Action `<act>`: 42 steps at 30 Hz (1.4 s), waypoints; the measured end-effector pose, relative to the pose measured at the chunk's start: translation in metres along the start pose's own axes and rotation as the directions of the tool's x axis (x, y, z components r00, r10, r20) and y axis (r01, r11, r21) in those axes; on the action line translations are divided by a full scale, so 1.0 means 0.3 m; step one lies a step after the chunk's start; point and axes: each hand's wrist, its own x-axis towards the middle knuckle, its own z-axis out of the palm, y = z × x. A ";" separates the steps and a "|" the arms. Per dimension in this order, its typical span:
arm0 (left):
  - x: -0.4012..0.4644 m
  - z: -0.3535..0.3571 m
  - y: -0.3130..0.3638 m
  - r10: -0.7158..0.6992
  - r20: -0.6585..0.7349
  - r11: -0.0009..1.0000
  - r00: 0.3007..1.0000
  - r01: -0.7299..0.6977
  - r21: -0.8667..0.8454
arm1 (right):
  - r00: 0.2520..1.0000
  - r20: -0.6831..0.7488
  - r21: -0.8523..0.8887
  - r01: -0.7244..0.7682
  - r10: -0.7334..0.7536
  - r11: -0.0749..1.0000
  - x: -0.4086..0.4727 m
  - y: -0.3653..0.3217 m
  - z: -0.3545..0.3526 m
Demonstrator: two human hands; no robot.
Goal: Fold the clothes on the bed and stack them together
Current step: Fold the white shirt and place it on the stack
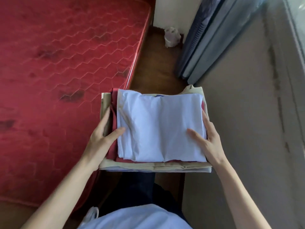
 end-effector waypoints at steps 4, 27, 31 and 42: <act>0.216 -0.002 0.039 0.010 -0.043 1.000 0.999 -0.011 -0.028 | 0.994 0.098 -0.007 0.058 -0.057 0.998 0.305 -0.035 0.020; 1.559 0.191 0.417 -0.004 -0.400 0.981 0.917 -0.073 -0.177 | 0.884 0.410 -0.092 0.284 -0.224 0.954 2.074 -0.448 -0.058; 1.772 0.267 0.451 -0.022 -0.483 0.956 0.875 -0.123 -0.266 | 0.836 0.491 -0.128 0.349 -0.246 0.928 2.389 -0.533 -0.086; 2.213 0.257 0.431 -0.220 -0.688 0.867 0.691 -0.185 -0.463 | 0.586 0.742 -0.073 0.554 -0.326 0.829 3.043 -0.725 0.201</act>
